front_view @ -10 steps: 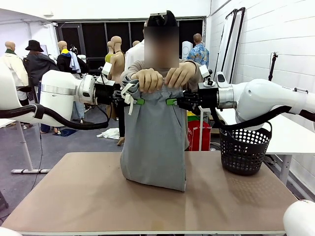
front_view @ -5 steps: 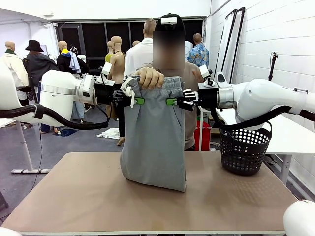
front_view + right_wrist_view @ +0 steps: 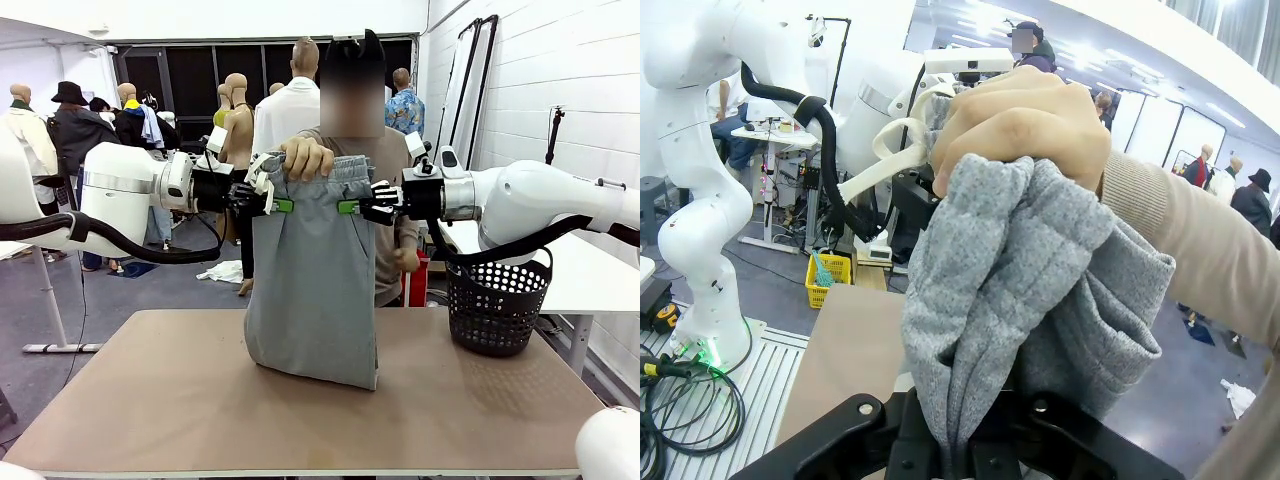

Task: Fold the training pants.
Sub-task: Release the ends of the Training pants and then grab the overlapped ends.

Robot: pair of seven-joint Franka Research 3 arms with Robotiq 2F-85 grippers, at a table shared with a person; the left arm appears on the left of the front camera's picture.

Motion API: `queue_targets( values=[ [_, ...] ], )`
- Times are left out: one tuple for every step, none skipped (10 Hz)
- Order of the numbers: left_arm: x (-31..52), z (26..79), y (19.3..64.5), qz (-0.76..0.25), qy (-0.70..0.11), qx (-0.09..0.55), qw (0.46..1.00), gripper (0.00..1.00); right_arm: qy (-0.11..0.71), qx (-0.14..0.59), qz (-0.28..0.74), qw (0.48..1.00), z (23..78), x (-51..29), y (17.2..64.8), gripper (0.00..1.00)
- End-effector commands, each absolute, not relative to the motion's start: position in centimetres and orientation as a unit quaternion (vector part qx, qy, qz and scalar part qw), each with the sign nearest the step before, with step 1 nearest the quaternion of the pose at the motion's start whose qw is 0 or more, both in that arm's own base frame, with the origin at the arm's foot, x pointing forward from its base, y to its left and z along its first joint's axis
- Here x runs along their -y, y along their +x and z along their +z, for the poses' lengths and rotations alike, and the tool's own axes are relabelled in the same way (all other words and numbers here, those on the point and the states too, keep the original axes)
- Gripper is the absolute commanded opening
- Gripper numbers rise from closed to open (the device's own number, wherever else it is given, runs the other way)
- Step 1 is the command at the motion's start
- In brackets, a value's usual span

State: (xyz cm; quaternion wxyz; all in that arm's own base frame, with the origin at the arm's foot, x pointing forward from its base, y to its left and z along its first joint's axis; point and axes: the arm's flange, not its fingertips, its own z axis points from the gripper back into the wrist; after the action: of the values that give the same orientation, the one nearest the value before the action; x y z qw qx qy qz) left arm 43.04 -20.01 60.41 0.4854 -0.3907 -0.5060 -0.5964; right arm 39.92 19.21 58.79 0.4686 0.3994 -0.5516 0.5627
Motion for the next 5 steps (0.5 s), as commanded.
queue_targets(
  values=[
    [19.96, 60.45, 42.88, -0.593, -0.389, 0.519, 0.478, 0.00, 0.398, 0.553, 0.563, 0.468, 59.05, -19.33, 39.75, 0.00],
    [19.96, 60.45, 42.88, -0.593, -0.389, 0.519, 0.478, 0.00, 0.398, 0.553, 0.563, 0.468, 59.05, -19.33, 39.75, 0.00],
    [19.96, 60.45, 42.88, -0.593, -0.389, 0.519, 0.478, 0.00, 0.398, 0.553, 0.563, 0.468, 59.05, -19.33, 39.75, 0.00],
    [19.96, 60.45, 42.88, -0.593, -0.389, 0.519, 0.478, 0.00, 0.398, 0.553, 0.563, 0.468, 59.05, -19.33, 39.75, 0.00],
    [19.96, 60.45, 42.88, -0.593, -0.389, 0.519, 0.478, 0.00, 0.398, 0.553, 0.563, 0.468, 59.05, -19.33, 39.75, 0.00]
  ],
)
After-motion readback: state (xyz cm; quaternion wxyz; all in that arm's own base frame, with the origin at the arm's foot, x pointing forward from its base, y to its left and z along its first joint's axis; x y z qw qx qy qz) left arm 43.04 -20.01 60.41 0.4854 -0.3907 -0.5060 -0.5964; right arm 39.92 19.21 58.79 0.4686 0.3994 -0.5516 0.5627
